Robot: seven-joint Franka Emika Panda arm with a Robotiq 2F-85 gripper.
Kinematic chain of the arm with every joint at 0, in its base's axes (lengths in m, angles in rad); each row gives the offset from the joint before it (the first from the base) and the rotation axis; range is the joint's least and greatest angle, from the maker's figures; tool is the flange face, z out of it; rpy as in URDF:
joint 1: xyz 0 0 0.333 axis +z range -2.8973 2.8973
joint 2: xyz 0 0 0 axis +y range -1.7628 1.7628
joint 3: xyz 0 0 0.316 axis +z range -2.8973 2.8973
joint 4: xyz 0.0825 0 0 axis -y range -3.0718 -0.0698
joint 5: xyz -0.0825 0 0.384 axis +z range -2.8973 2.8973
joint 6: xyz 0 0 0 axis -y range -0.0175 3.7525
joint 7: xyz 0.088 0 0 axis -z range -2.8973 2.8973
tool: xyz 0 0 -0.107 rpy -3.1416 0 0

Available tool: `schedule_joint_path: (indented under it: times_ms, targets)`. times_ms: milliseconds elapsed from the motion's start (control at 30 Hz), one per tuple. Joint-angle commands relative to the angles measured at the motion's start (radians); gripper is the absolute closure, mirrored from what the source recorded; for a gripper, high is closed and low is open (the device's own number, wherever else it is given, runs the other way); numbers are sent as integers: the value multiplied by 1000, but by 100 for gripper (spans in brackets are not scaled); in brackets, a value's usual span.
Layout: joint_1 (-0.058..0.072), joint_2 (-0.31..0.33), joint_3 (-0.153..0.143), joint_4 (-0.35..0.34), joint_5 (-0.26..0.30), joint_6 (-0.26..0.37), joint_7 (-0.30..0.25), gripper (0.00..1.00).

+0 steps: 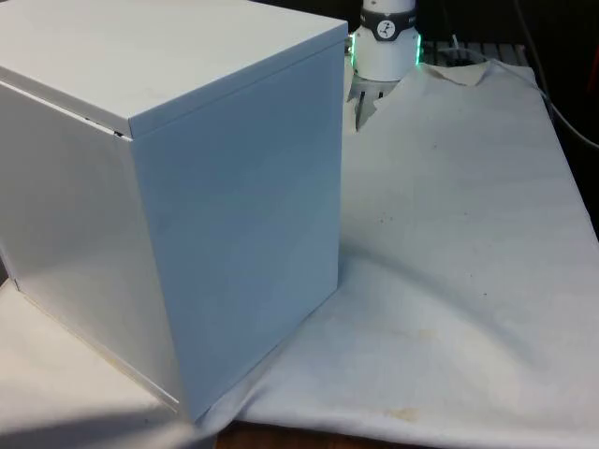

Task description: Open the drawer, then close it.

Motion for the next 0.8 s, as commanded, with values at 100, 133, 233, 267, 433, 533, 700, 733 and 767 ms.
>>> schedule_joint_path:
  times_ms: [100,133,233,267,433,533,700,733,767]
  targets:
    - [-3,12,-3,7,5,6,-10,0]
    - [-3,15,-4,7,6,10,-12,0]
    - [-3,20,-7,6,5,24,-19,0]
    - [-1,16,-7,2,0,21,-13,0]
    - [1,2,-8,-16,-7,46,-12,0]
    - [3,-19,-6,-39,-20,65,-7,0]
    - [2,-41,-3,-72,-35,95,-6,0]
    - [1,-47,-3,-82,-39,104,-7,0]
    - [0,-53,-4,-91,-43,112,-10,0]
